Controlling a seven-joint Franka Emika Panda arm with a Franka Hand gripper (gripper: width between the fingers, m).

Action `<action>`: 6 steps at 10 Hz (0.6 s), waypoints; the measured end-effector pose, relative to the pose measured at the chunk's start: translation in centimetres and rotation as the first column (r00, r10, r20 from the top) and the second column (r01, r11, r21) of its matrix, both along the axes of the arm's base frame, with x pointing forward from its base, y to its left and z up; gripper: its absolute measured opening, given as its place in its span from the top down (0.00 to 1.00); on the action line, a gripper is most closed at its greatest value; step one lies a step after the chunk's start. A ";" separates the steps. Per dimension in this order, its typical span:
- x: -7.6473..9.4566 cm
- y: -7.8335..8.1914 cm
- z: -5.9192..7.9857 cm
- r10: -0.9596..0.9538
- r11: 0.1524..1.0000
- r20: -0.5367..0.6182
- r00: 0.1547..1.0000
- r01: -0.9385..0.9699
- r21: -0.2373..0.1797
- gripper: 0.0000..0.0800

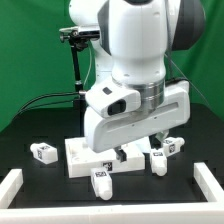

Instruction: Assemble one leg

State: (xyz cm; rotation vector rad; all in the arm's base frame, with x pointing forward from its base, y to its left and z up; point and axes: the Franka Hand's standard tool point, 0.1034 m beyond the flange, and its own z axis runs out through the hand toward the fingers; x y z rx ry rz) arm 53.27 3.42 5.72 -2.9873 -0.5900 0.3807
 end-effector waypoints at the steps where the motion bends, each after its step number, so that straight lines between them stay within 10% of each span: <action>1: -1.2 1.0 -0.7 -0.060 0.998 0.008 0.998 0.060 -0.017 0.19; 6: -1.6 1.7 -1.7 -0.085 0.996 0.026 0.996 0.086 -0.016 0.19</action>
Offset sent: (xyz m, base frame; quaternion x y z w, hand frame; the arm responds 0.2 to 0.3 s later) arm 0.0000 0.0000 0.0000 0.0000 0.0000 0.0000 1.0000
